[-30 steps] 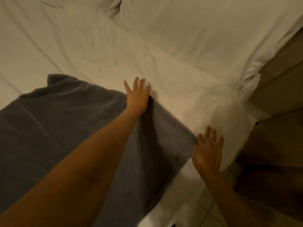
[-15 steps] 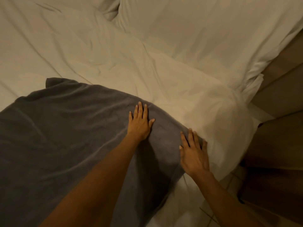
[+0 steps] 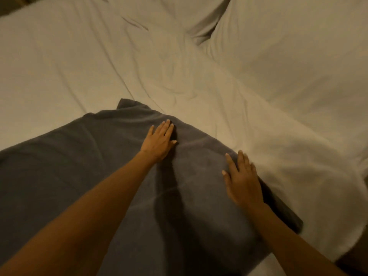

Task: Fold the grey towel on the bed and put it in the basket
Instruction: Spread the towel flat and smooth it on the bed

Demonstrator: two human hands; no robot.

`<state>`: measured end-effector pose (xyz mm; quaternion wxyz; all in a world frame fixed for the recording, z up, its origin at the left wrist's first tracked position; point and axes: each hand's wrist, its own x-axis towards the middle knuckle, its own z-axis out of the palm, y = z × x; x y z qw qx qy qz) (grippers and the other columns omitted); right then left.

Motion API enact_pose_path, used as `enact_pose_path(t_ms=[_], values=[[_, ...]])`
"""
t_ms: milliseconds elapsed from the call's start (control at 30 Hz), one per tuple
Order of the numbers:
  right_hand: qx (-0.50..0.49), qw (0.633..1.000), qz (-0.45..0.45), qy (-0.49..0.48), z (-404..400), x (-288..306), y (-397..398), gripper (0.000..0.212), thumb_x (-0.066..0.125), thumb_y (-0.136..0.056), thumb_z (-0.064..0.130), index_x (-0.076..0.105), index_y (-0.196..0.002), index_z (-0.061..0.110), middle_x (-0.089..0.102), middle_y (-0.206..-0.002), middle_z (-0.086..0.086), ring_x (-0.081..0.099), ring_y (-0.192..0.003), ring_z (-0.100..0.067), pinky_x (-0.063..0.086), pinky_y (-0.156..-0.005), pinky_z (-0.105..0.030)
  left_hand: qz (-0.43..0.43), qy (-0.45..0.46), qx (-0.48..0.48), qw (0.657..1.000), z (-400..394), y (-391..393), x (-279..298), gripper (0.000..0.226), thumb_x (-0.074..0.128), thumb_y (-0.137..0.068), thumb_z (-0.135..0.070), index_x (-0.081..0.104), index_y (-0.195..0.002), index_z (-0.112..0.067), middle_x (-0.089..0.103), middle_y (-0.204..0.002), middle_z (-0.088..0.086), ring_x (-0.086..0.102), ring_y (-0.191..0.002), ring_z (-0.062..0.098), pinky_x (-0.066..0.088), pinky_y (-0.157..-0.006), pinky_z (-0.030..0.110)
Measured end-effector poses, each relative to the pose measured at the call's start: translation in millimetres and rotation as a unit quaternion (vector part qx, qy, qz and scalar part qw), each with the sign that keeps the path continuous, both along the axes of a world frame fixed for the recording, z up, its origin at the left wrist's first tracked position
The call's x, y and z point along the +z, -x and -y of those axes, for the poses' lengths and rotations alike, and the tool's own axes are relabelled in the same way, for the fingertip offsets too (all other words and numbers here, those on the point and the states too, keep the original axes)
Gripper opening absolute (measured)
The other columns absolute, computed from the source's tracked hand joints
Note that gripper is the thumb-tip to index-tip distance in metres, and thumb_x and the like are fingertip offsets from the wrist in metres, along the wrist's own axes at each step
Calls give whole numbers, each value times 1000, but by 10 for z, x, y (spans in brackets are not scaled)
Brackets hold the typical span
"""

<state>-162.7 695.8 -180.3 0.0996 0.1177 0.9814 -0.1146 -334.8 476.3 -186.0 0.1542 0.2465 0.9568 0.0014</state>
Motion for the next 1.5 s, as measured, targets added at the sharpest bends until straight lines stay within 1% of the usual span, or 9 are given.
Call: enact_pose_path(t_ms=[233, 433, 700, 867, 1067, 1200, 1300, 1400, 1500], values=[[72, 997, 4, 42, 376, -57, 1085, 57, 28, -101, 42, 12, -151, 22, 3, -160, -13, 1, -148, -28, 6, -120, -44, -55, 63, 78, 993, 715, 741, 121, 58, 26, -102, -36, 10, -151, -9, -4, -160, 12, -1, -148, 27, 5, -120, 49], [88, 995, 29, 21, 520, -252, 1672, 58, 29, -100, 44, 10, -152, 25, -3, -160, -12, -5, -148, -28, 2, -119, -43, -82, 103, 58, 990, 724, 1107, 69, 54, 31, -102, -27, 11, -151, -11, -7, -160, 14, -3, -148, 29, 4, -119, 51], [87, 995, 29, 30, 604, -566, 1876, 56, 23, -101, 45, 13, -151, 24, -2, -160, -11, -4, -148, -28, -1, -118, -45, -62, 148, 3, 987, 476, 1321, -168, 54, 32, -102, -33, 15, -150, -15, -9, -160, 12, -8, -148, 28, 1, -118, 55], [69, 997, -14, 13, 684, -626, 1796, 49, 26, -102, 38, 29, -148, 22, 10, -159, -13, 2, -147, -29, -2, -119, -43, -44, 94, 46, 994, 601, 1182, -356, 50, 21, -103, -33, 18, -149, -14, -1, -160, 12, -7, -148, 27, -4, -118, 54], [93, 992, -60, -69, 782, -476, 1756, 46, 26, -102, 36, 41, -142, 20, 21, -157, -12, 4, -147, -30, -7, -117, -44, -133, 58, 17, 989, 696, 1087, -265, 40, 36, -100, -25, 42, -139, -15, 16, -159, 9, 6, -148, 25, 0, -120, 53], [104, 990, -55, -73, 894, -324, 1458, 46, 27, -101, 36, 36, -144, 20, 21, -158, -8, 2, -148, -29, -16, -112, -41, -177, 19, 27, 984, 946, 868, -120, 45, 35, -101, -24, 31, -146, -16, 19, -159, 7, 8, -148, 23, -10, -117, 46], [134, 983, -110, -57, 1039, -164, 1130, 38, 42, -99, 25, 54, -132, 11, 44, -145, -14, 26, -142, -34, 4, -117, -46, -180, 31, 37, 982, 1225, 510, -78, 54, 37, -101, -27, 19, -150, -13, 13, -160, 8, 5, -148, 22, -14, -113, 44], [150, 960, -236, -23, 1162, -91, 816, 30, 53, -89, 15, 69, -111, 1, 64, -122, -19, 52, -123, -41, 33, -106, -57, -217, 21, 39, 975, 1477, 81, -59, 52, 55, -94, -21, 41, -142, -8, 38, -150, 12, 33, -141, 26, 6, -115, 52], [168, 976, -133, -28, 1349, -88, 515, 40, 42, -89, 22, 68, -116, 7, 63, -126, -14, 51, -126, -36, 28, -112, -51, -245, 18, 35, 969, 1769, -351, -134, 46, 61, -87, -19, 55, -131, -5, 55, -136, 14, 51, -128, 29, 21, -108, 58]])
